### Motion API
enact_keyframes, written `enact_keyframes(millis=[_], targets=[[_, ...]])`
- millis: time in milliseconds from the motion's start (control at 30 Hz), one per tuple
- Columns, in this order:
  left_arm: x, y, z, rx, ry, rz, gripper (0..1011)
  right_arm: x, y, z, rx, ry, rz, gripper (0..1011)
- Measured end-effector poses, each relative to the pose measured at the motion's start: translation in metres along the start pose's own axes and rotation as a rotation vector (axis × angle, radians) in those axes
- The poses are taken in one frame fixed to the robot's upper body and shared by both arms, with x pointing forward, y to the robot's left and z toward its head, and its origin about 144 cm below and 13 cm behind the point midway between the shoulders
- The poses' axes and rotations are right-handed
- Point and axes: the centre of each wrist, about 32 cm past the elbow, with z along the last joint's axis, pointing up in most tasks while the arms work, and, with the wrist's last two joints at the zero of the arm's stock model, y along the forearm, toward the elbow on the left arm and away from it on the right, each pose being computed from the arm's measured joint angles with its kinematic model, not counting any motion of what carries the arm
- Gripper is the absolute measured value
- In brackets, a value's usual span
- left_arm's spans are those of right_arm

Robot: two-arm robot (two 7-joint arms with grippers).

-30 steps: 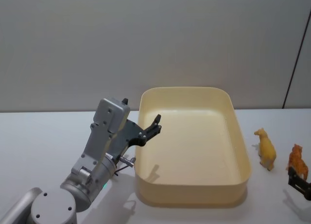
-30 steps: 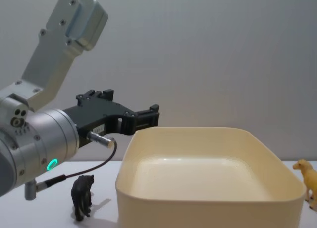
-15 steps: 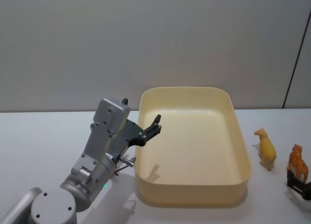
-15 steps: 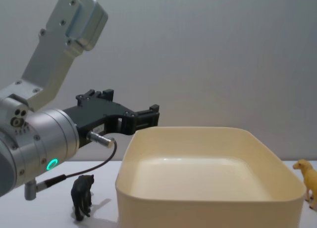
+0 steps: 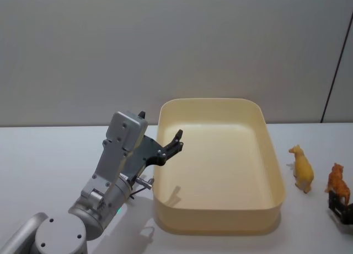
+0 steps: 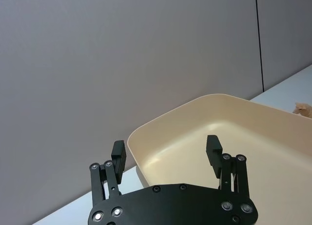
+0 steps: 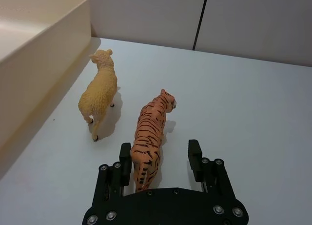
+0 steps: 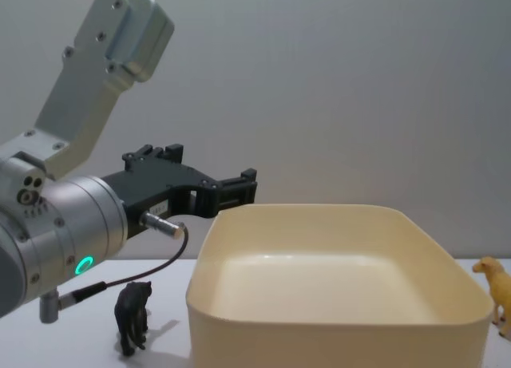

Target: Pick up the toy alternately with two hands and place it into the central storage box.

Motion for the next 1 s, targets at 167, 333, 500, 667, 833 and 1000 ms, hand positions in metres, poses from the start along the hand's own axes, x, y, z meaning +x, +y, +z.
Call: enact_keyframes(millis=[167,333,500,667,833,1000], targets=[[0.0000,0.0000,0.0000,0.000,0.000,0.000,1001,0.0001,0.0028,-0.0007,-0.005,-0.002,-0.002,579],[0.0000,0.0000,0.0000,0.000,0.000,0.000,1001,0.0002,0.0045,-0.0010,-0.008,-0.003,-0.004,418],[0.0000,0.0000,0.0000,0.000,0.000,0.000,1001,0.0002,0.0054,-0.0011,-0.009,-0.003,-0.005,294],[0.0000,0.0000,0.0000,0.000,0.000,0.000,1001,-0.0004,0.0055,-0.0011,-0.007,-0.002,-0.002,288],[0.0000,0.0000,0.0000,0.000,0.000,0.000,1001,-0.0027,0.0052,0.0018,0.023,0.002,0.002,288],[0.0000,0.0000,0.0000,0.000,0.000,0.000,1001,-0.0057,0.0048,0.0073,0.067,0.008,0.000,288]])
